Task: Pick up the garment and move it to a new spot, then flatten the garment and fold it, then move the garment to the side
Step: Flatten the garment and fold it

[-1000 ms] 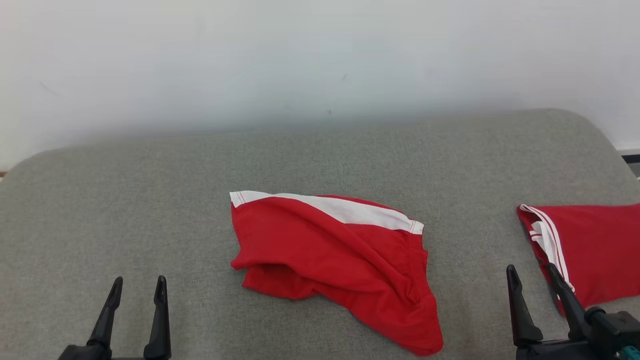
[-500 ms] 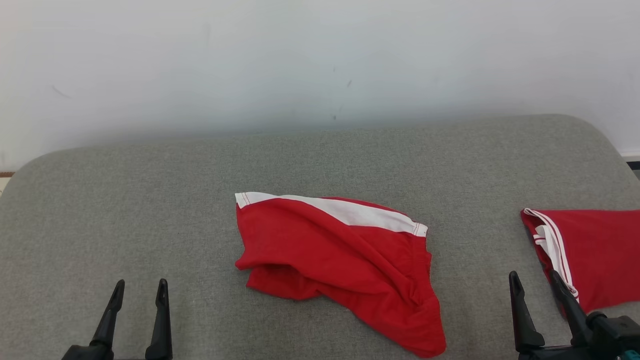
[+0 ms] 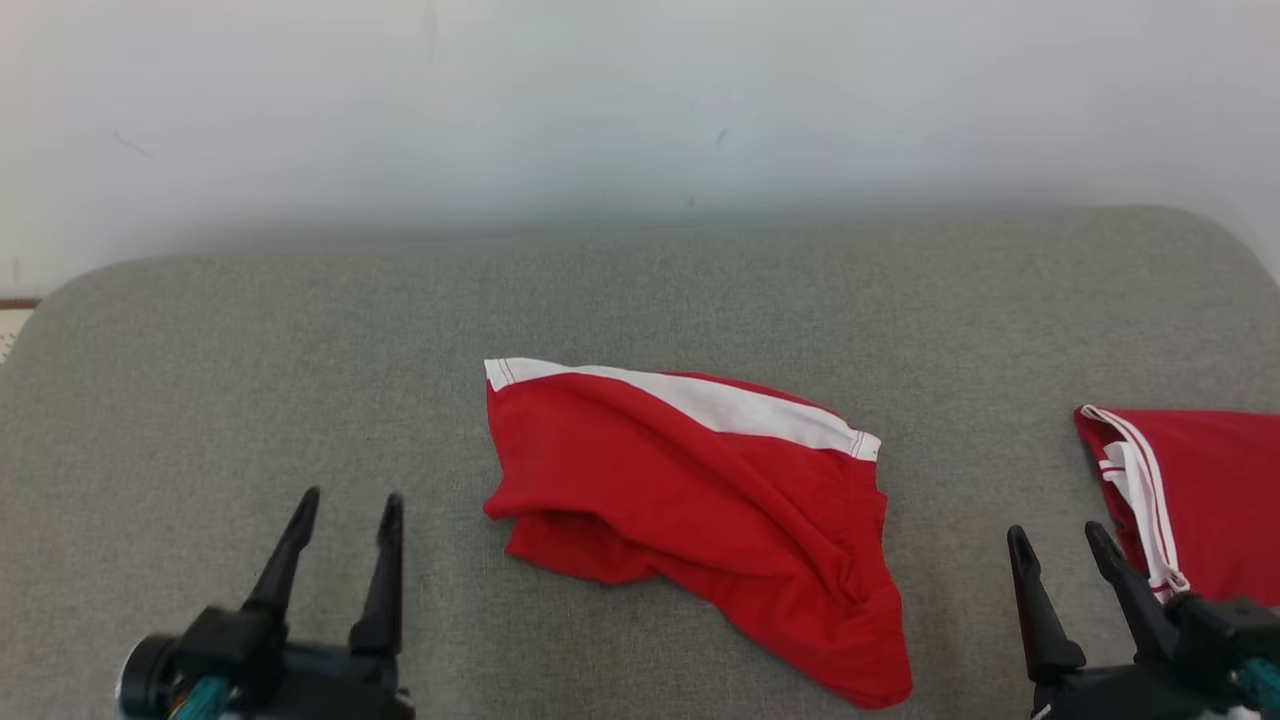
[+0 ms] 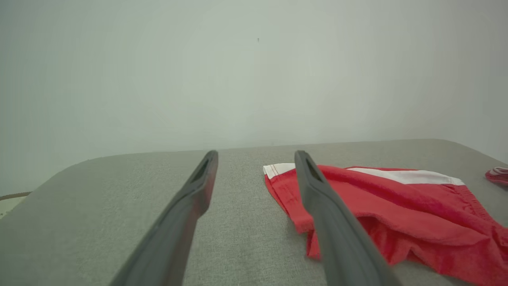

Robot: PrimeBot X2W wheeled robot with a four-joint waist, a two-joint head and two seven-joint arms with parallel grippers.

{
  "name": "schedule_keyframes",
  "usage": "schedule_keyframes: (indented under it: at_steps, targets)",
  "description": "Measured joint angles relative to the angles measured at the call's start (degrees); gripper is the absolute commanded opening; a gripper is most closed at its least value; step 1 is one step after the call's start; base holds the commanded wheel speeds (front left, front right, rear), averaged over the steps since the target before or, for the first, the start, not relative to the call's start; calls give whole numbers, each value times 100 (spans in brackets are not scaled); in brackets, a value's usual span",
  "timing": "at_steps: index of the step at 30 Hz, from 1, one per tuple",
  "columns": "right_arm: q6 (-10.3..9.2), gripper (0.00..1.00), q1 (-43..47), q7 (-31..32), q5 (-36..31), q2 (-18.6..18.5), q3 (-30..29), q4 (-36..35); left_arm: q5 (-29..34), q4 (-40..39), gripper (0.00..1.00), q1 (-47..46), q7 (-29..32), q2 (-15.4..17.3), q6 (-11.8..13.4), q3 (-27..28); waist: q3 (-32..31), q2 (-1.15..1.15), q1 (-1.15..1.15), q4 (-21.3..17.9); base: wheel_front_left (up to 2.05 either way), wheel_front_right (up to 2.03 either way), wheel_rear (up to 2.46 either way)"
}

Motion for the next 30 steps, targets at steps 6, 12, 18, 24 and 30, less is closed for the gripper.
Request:
schedule_keyframes:
  at_steps: [6, 12, 18, 24, 30]
  targets:
    - [0, 100, -627, 204, 422, -389, 201, 433, -283, 642, 100, -1149, 711, -60, -511, -399, 373, 0, 0, 53, 0, 0, 0]
    - [0, 100, -1502, 285, 810, -761, 671, 860, -675, 1380, 100, -2394, 1662, 9, -771, -791, 837, 0, 1, 21, 0, 0, 0]
    - [0, 100, -2308, 402, 1177, -1118, 1367, 1301, -1136, 2101, 100, -3515, 2394, 237, -828, -1251, 1320, 1, 2, -50, 0, 0, 0]
    - [0, 100, -2895, 417, 1478, -1419, 1957, 1547, -1965, 2671, 100, -4400, 2985, 641, -834, -1929, 1728, 1, 2, -150, 0, 0, 0]
    - [0, 100, -3360, 369, 1663, -1585, 2481, 1606, -2528, 3259, 100, -5017, 3249, 947, -835, -2280, 2030, 1, 2, -328, 0, 0, 0]
